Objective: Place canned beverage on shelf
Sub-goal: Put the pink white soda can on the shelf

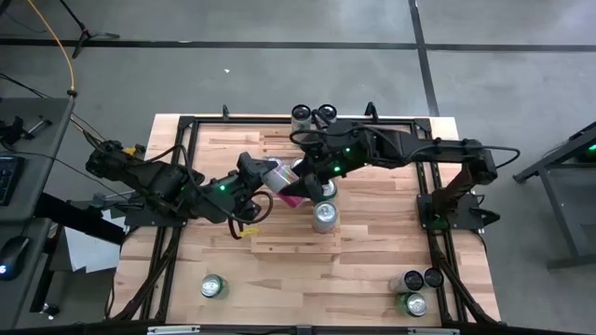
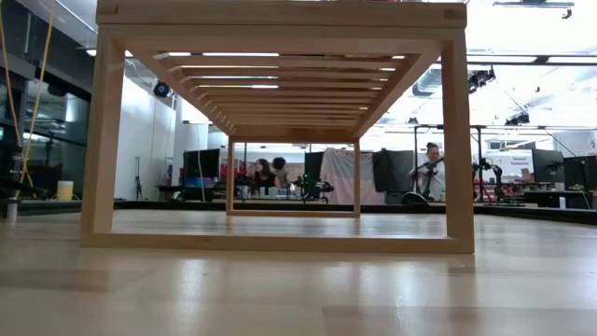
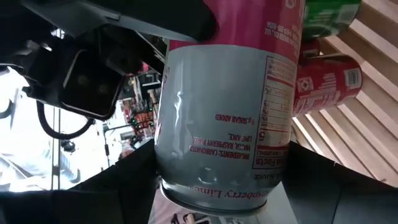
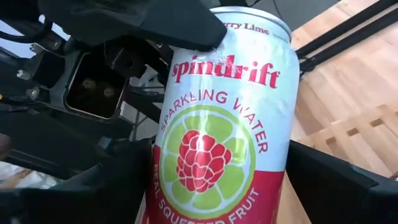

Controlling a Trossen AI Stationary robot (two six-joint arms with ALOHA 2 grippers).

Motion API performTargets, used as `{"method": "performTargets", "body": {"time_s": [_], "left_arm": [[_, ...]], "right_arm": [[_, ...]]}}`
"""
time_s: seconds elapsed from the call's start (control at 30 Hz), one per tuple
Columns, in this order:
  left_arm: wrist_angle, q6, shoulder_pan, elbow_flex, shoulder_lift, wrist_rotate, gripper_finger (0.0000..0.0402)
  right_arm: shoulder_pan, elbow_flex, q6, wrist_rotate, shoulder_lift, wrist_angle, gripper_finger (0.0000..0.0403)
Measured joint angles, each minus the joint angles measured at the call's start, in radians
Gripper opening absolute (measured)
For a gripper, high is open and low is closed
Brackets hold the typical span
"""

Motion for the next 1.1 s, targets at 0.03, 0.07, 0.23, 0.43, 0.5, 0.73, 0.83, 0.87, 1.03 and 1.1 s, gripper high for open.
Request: {"method": "performTargets", "body": {"time_s": [0.03, 0.07, 0.23, 0.43, 0.5, 0.73, 0.83, 0.87, 1.03, 1.1], "left_arm": [[0.0, -0.001, 0.0, 0.0, 0.0, 0.0, 0.0267], [-0.002, -0.004, 0.0, 0.0, 0.0, -0.001, 0.0267], [-0.002, -0.009, 0.0, 0.0, -0.001, -0.003, 0.0267], [-0.009, -0.05, 0.001, 0.0, -0.001, 0.027, 0.027], [-0.004, -0.083, 0.001, 0.0, 0.0, 0.032, 0.0305], [-0.007, -0.307, 0.003, 0.002, -0.004, -0.043, 0.0388], [-0.052, -0.426, 0.003, 0.002, -0.026, -0.069, 0.0384], [-0.078, -0.505, 0.003, 0.002, -0.044, -0.066, 0.0384], [-0.21, -1.191, 0.041, -0.016, -0.176, 0.122, 0.0384], [-0.187, -1.402, 0.067, -0.072, -0.249, 0.214, 0.0384]], "right_arm": [[0.0, 0.0, 0.001, -0.005, 0.003, 0.003, 0.0339], [0.0, 0.0, 0.002, -0.007, 0.005, 0.005, 0.0339], [0.0, 0.0, 0.007, -0.006, 0.006, 0.017, 0.0337], [0.0, -0.001, 0.023, -0.015, 0.004, 0.009, 0.0285], [0.0, -0.001, 0.021, -0.021, -0.001, 0.007, 0.0284], [-0.006, -0.003, -0.073, 0.015, -0.052, -0.056, 0.0284], [-0.02, -0.003, -0.109, 0.067, -0.095, -0.116, 0.0284], [-0.022, -0.003, -0.127, 0.084, -0.111, -0.139, 0.0284], [-0.008, -0.003, -0.213, 0.249, -0.19, -0.246, 0.0284], [0.01, -0.003, -0.247, 0.336, -0.212, -0.257, 0.0284]]}}
